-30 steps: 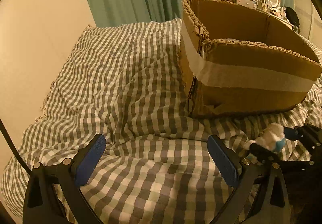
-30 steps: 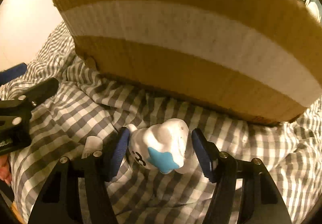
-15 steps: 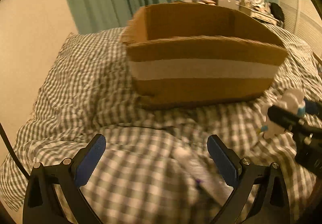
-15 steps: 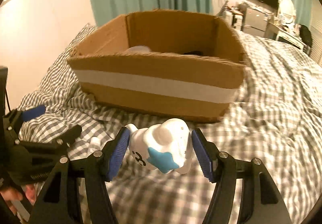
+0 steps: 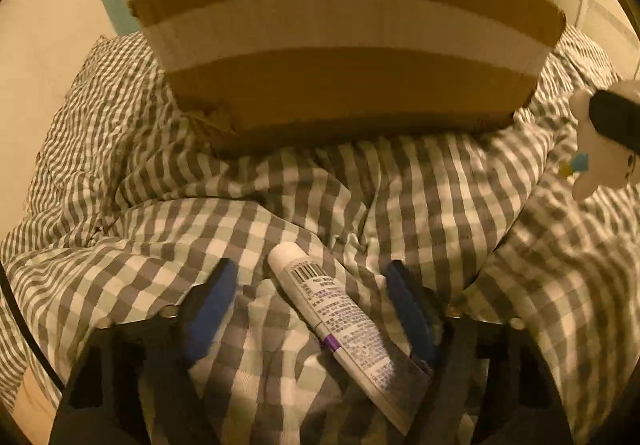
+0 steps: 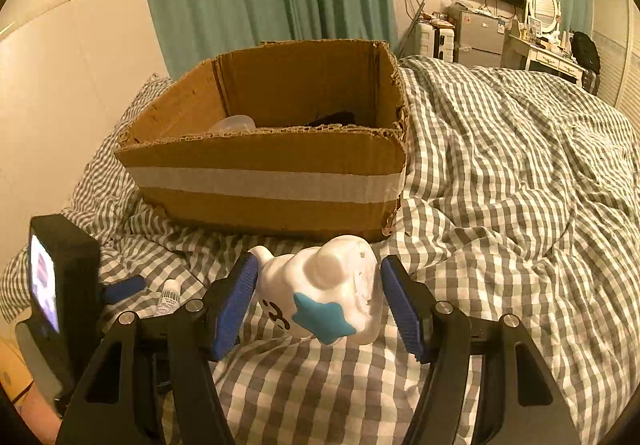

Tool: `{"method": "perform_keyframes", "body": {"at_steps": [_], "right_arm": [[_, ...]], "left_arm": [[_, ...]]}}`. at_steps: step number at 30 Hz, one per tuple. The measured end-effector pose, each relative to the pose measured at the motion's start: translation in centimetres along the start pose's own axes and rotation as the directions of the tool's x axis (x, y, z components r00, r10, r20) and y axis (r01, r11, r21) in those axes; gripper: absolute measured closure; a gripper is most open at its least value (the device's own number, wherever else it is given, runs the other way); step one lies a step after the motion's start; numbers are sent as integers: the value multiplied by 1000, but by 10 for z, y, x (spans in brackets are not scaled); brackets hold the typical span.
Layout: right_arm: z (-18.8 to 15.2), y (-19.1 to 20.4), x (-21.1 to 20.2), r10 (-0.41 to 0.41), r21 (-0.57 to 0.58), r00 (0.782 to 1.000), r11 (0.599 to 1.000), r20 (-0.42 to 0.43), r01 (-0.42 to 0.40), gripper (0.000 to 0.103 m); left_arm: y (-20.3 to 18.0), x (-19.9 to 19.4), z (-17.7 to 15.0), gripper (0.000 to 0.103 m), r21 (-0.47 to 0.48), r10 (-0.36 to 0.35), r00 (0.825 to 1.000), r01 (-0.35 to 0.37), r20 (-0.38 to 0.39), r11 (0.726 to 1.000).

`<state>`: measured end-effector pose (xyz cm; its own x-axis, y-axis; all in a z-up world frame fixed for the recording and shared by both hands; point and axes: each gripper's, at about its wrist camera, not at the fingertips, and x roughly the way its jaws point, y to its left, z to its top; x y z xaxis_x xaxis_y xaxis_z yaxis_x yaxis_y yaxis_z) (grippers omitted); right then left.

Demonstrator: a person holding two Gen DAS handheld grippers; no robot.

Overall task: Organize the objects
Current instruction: 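Grasp the white toothpaste tube with the left tool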

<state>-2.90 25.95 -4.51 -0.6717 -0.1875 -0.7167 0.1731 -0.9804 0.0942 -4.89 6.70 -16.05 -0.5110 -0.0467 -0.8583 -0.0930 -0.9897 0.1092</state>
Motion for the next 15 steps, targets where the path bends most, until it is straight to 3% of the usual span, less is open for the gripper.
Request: {"method": "perform_keyframes", "body": {"at_steps": [2,5,8,15], "right_arm": [[-1,0,4,1,2,1000,1000,-8,-1,39],[-2,0,6,2,8,1000,1000,-14,-2,39],[-2,-2,5,6,18,1000,1000,-10,-5,39],[0,0,0,7,14,1000,1000,-4,-7,39]], "left_arm": [[-4,4,-1,49,25,5,1000,-5,-13,1000],[-4,2,-2,58,35,-10,1000,10,-4,999],[-1,-2,-3,79,35,-26,1000,26,7,999],[8,-29,3,81,49,-37,997,33,67,998]]}}
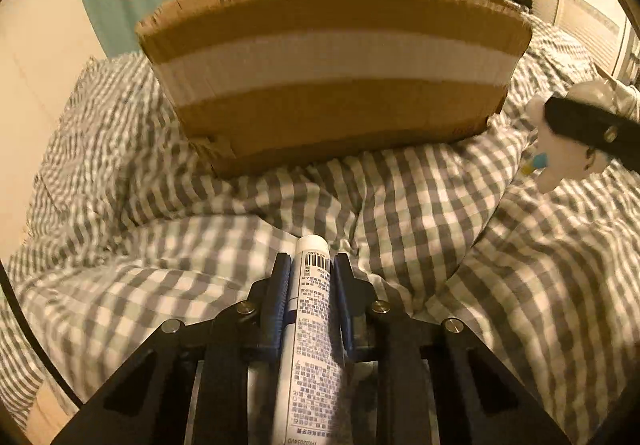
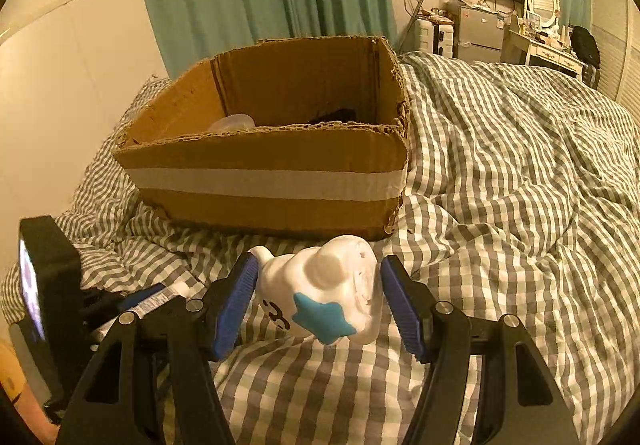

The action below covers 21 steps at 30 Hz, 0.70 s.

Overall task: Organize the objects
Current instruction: 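Grasp the white toothpaste tube with the left tool, then carry the tube with the left tool while the right tool carries the toy over the box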

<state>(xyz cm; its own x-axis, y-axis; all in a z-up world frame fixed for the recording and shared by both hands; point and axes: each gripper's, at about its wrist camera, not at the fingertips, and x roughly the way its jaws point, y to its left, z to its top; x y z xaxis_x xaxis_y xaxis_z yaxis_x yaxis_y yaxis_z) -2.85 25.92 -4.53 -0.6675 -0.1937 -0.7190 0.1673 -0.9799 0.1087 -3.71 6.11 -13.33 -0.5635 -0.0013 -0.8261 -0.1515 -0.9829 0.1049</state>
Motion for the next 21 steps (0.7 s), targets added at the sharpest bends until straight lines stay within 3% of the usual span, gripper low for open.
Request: {"method": "perform_keyframes", "body": {"at_steps": [5,9,21], "right_arm": [[0,3,-5,7,-4,1000,1000,5,-7,39],[-1,5,-10,11,-4,1000,1000,9,-11,39],[9,17,-24,21,-40,999,999,43,-19,39]], "left_arm": [[17,-34,15,81,-52,-24,997,28,76,998],[29,-55,32,81,-67,-3,991,13,134,998],[45,-90,58,81,-82,21,969,-1,246,997]]}}
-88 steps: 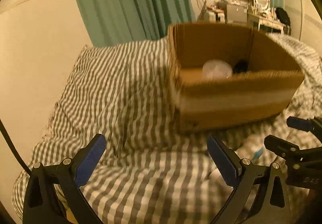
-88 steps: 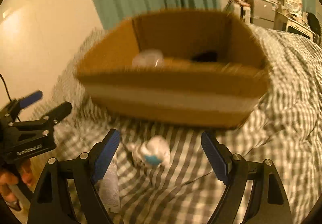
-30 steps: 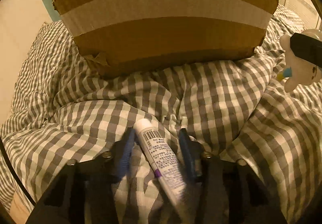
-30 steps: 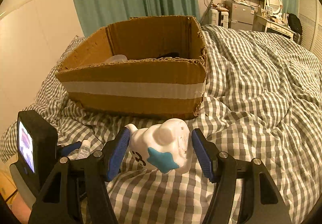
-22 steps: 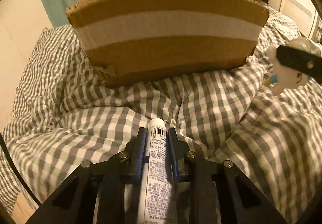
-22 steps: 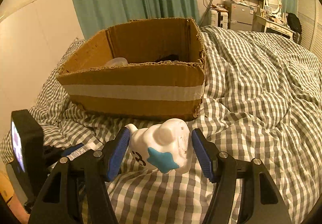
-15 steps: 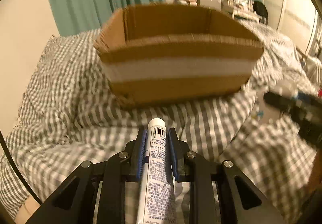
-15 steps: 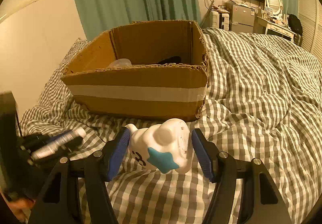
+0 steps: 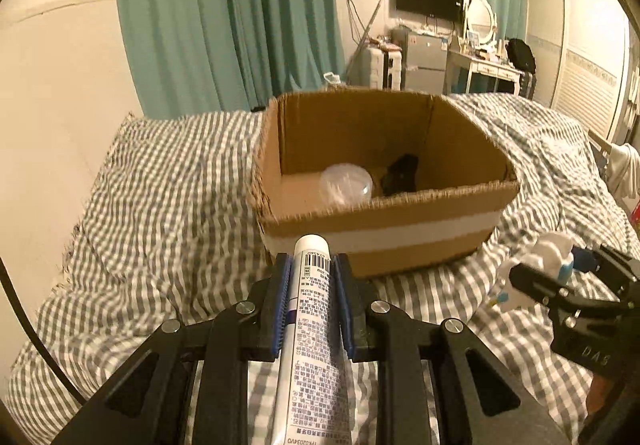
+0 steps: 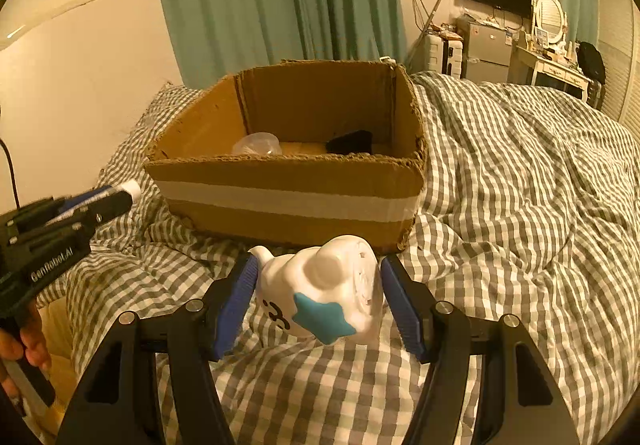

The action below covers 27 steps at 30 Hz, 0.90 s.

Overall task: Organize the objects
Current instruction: 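Carry the tube with the left tool while the right tool carries the toy over the box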

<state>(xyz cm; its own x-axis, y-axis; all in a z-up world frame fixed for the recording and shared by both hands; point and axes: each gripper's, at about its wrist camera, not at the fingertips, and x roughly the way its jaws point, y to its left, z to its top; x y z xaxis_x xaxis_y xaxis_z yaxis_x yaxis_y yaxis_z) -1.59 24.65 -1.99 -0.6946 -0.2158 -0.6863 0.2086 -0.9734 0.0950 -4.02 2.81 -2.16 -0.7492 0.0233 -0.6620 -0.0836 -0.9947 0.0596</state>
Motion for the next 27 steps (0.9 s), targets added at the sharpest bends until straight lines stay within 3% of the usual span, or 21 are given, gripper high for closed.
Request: {"method": "perform_keyframes", "body": {"at_steps": [9,17,21,27], "right_arm": [[30,7,-5,29,-29,999,999,45,-28,39],[79,10,-2,58,-55,993,997,106,-52,39],[106,3,10,72,-50,990,997,123,-66,39],[138,-7,48,65,-59,992,997,107,-59,39]], "left_arm": [[11,-6,38,81,-23,-47,996,49,74,999],[19,0,89,81,-28,-81,986,86,144,996],[19,17,112,81,-29,-92,981,98,169,995],[18,60,133,81,-16,-101,984,105,146,994]]}}
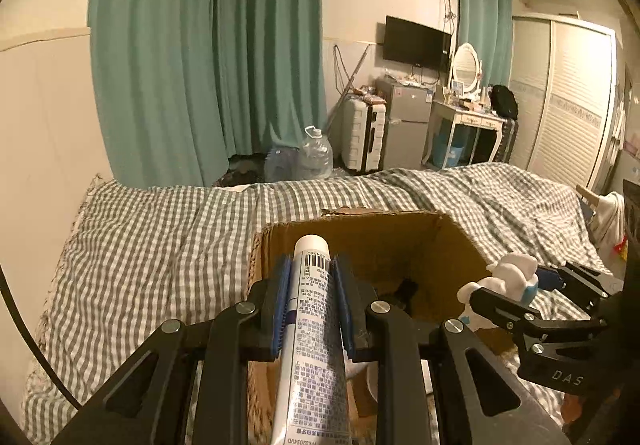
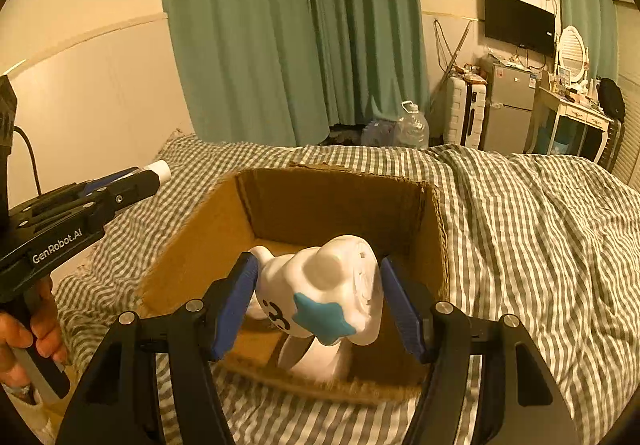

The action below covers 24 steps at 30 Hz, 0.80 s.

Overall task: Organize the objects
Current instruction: 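Carry the tube with the left tool while the right tool carries the toy over the box, then release the tube from the left tool while the right tool releases the toy into the box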

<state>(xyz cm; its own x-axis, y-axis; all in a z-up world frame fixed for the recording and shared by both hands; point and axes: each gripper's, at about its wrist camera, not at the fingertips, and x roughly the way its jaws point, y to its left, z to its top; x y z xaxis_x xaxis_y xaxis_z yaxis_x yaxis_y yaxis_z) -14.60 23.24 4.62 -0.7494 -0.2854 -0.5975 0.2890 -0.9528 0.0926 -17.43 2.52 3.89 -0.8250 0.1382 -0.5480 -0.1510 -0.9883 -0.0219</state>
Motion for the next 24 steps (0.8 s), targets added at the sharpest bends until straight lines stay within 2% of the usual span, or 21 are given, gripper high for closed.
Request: {"method": "perform_keyframes", "body": {"at_steps": [8,13,15,16,17,19,22,24], "right_arm": [[5,-16,60,-17,-9,998,1000,-64,17,39],[-1,-24,79,-18,4,996,1000,-84,19,36],[-2,-24,77,-25,3,997,1000,-71,25,20],[-2,-23,75,-32,2,998,999,-54,32,17],[-2,-22,73,-30,2,998,1000,-47,30,16],[-1,-22,65,-29,11,999,1000,-31,29,16],[1,-20,49,-39,19,999,999,-15,40,16],[5,-18,37,-45,23,999,999,-9,46,16]], "left_arm": [[-1,60,-14,81,30,-10,996,13,-89,999],[1,81,-24,78,20,1,992,2,-128,1000],[2,82,-25,56,11,9,992,-8,-130,1000],[3,81,-25,29,5,13,992,-13,-127,1000],[4,78,-24,17,-3,23,993,-24,-115,1000],[7,65,-17,17,-18,29,997,-31,-65,999],[11,43,-6,15,-45,32,999,-34,-37,998],[12,19,4,10,-48,46,999,-46,-6,998]]}}
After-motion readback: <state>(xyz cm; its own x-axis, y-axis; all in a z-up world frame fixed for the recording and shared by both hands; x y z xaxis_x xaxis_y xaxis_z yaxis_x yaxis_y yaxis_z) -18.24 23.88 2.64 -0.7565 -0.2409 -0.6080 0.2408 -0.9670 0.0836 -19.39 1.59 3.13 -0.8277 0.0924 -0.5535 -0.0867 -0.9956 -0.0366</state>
